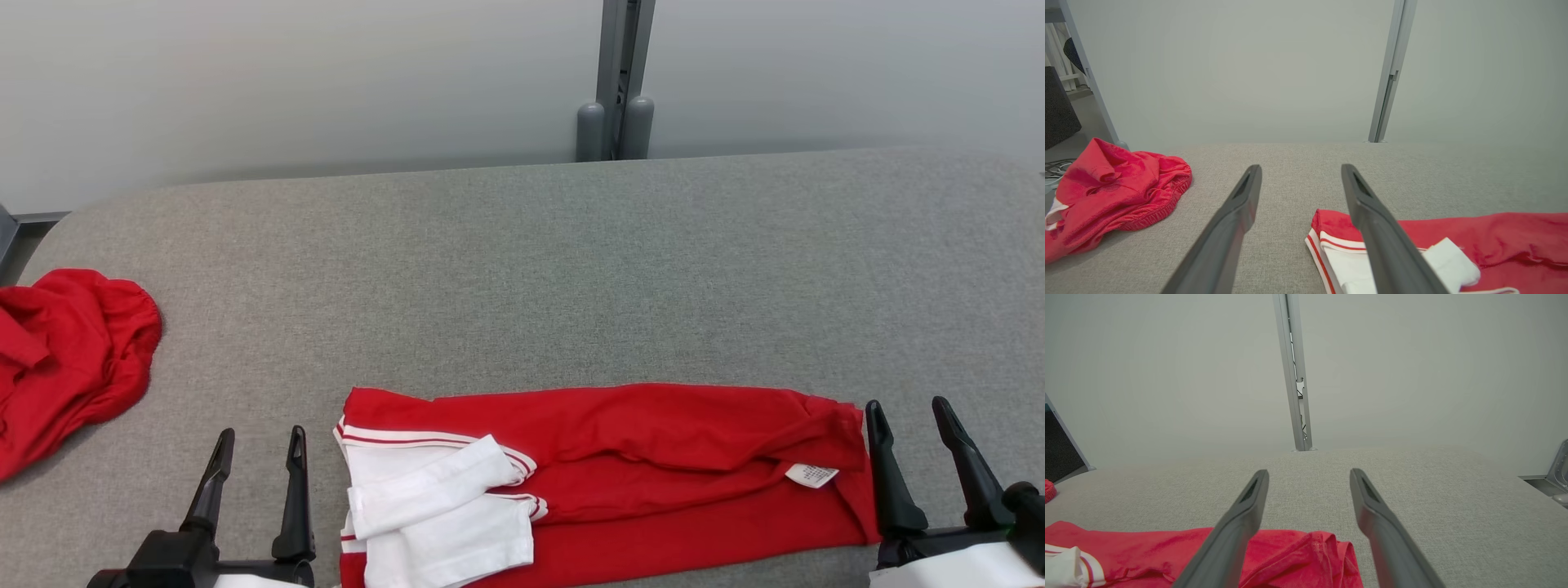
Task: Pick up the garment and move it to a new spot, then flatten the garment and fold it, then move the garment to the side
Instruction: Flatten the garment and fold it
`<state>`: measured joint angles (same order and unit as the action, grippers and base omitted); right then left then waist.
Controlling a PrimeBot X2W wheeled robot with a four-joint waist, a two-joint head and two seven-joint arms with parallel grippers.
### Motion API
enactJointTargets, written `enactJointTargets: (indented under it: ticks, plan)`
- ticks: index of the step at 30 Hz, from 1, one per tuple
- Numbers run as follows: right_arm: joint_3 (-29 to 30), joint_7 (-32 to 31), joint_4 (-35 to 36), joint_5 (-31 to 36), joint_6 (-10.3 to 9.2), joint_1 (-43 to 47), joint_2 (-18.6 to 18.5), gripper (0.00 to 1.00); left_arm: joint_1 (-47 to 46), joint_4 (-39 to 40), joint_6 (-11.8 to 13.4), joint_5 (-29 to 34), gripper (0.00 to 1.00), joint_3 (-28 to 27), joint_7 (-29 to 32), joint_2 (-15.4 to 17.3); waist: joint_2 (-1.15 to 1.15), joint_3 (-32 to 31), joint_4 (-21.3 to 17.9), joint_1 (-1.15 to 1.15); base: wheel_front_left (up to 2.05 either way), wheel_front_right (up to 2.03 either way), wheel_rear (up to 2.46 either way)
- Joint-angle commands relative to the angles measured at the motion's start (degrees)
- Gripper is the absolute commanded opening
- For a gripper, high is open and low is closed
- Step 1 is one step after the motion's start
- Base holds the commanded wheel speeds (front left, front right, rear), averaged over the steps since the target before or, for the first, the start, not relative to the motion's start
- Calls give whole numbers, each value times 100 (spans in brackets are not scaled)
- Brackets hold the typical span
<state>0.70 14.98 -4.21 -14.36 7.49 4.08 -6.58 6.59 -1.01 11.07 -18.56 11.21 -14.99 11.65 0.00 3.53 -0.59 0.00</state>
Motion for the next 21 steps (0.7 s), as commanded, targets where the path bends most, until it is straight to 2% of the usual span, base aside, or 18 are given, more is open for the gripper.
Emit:
enactJointTargets:
  ticks: [1, 7, 12, 21]
  plan:
    - [19, 28, -9, -4, 1, -2, -22, 100, -45, -26, -48, 48, 100, -37, -25, -3, 0, 10, 4, 0, 0, 0, 0]
    - [222, 28, -248, -138, 1, -186, -10, 100, -137, -48, -134, 93, 100, -65, -26, -44, 0, 79, 14, 0, 0, 0, 0]
    - [397, -12, -900, -226, 1, -509, -184, 100, -288, -58, -211, 165, 100, -35, -26, -90, 0, 235, 84, 0, 0, 0, 0]
    - [-36, -371, -2207, -586, 1, -1058, -387, 100, -523, -156, -358, 259, 100, -31, -26, -235, 0, 500, 228, 0, 0, 0, 0]
